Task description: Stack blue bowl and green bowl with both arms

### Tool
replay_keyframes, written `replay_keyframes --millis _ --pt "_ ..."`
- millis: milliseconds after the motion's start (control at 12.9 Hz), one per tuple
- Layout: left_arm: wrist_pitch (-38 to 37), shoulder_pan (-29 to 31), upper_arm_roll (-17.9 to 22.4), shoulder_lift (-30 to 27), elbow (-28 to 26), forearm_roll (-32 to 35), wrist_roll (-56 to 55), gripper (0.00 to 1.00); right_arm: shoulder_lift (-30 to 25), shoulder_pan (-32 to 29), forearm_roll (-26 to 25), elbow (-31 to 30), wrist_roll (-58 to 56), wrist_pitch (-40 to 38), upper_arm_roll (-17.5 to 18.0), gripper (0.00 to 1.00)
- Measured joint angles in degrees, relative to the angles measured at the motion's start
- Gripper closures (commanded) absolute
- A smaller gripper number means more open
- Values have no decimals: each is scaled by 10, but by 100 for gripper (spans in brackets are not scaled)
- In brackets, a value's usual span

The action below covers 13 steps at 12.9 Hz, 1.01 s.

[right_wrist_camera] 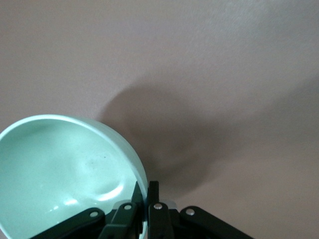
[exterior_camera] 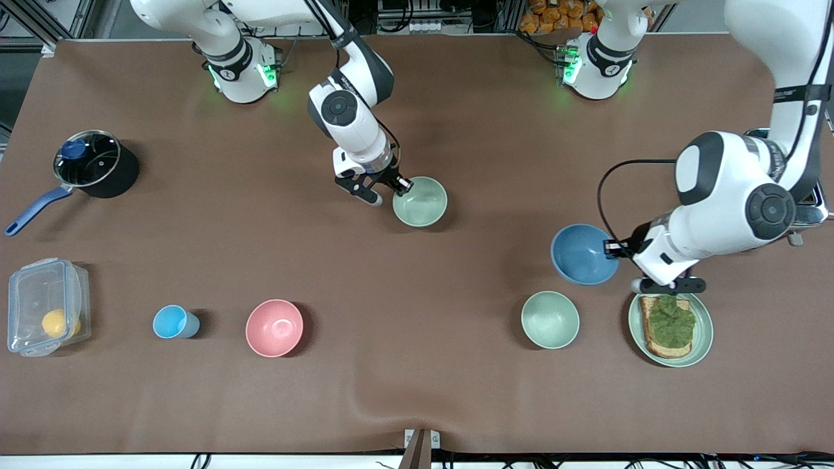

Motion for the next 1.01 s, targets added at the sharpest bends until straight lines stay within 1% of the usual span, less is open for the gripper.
replay_keyframes --millis 311,467,544,700,1011 --pt "17 -24 -5 5 -24 -3 -5 100 16 7 0 2 13 14 0 100" --pt "24 -41 -6 8 -29 -4 -28 100 28 12 0 5 21 24 0 100" --pt "26 -52 -7 8 -28 -4 -49 100 34 15 0 7 22 28 0 92" --pt "30 -73 -7 8 -26 -4 -90 100 40 16 0 11 23 32 0 0" --pt "31 -99 -8 9 -14 -4 -137 100 40 15 1 26 38 20 -7 0"
